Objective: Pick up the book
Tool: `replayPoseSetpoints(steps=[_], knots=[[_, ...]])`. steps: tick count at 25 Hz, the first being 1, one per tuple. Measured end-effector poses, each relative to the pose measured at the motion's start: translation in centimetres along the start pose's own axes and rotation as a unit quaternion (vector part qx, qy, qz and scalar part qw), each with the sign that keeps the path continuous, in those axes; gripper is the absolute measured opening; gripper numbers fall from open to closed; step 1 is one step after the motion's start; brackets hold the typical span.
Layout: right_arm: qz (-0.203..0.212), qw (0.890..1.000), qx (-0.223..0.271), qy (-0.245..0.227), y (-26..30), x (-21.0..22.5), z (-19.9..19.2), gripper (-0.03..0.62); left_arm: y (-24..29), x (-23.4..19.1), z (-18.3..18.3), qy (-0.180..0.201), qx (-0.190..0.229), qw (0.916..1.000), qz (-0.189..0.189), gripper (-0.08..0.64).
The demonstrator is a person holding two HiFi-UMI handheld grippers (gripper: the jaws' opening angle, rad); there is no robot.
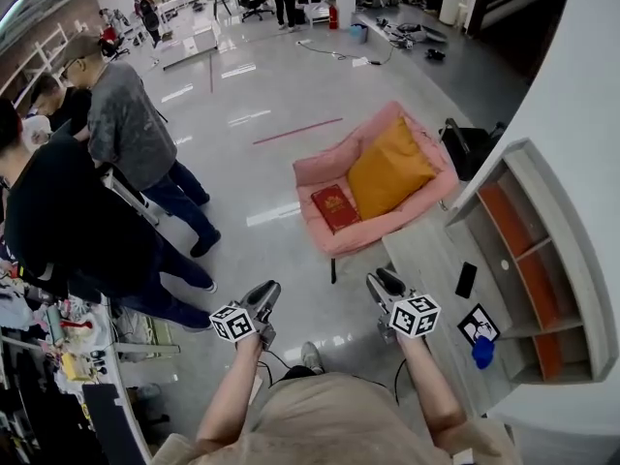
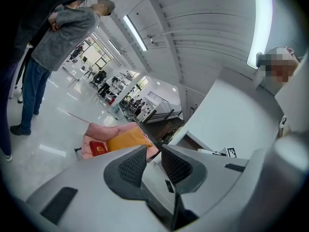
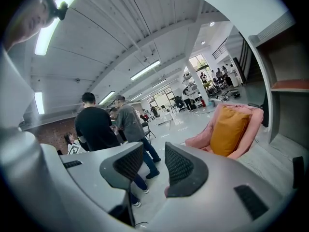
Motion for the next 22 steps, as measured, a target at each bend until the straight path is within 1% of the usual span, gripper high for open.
replayPoseSetpoints(steps=[8, 13, 16, 19, 22], knots=[[-0.017, 1.0, 0.023, 0.004, 5.4, -0.2, 1.1, 0.126, 1.8, -5.0, 3.6, -0.012, 0.009, 0.9993, -0.034, 0.089], [-0.014, 1.0, 0.025, 0.001, 7.9, -0.2, 2.4, 0.126, 3.4, -6.9, 5.5, -0.017, 0.019, 0.9989, -0.038, 0.101], [-0.011, 1.0, 0.027, -0.003, 8.7, 0.9, 3.6, 0.126, 4.9, -7.5, 6.0, -0.019, 0.024, 0.9988, -0.037, 0.116], [-0.004, 1.0, 0.031, -0.003, 9.9, 2.6, 5.6, 0.126, 7.0, -7.8, 7.1, -0.02, 0.035, 0.9985, -0.035, 0.117], [0.002, 1.0, 0.024, -0.007, 11.1, 4.8, 7.7, 0.126, 9.3, -7.6, 7.9, -0.021, 0.047, 0.9982, -0.031, 0.117]])
Point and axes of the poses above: the fingertips, and each gripper's own axes: y forward along the fingers, x to its right, z out of its top, the point moved 7 cm from there along -y, backward along the fingers, and after that the axes turned 6 degrees about y, right-handed, at the moved point
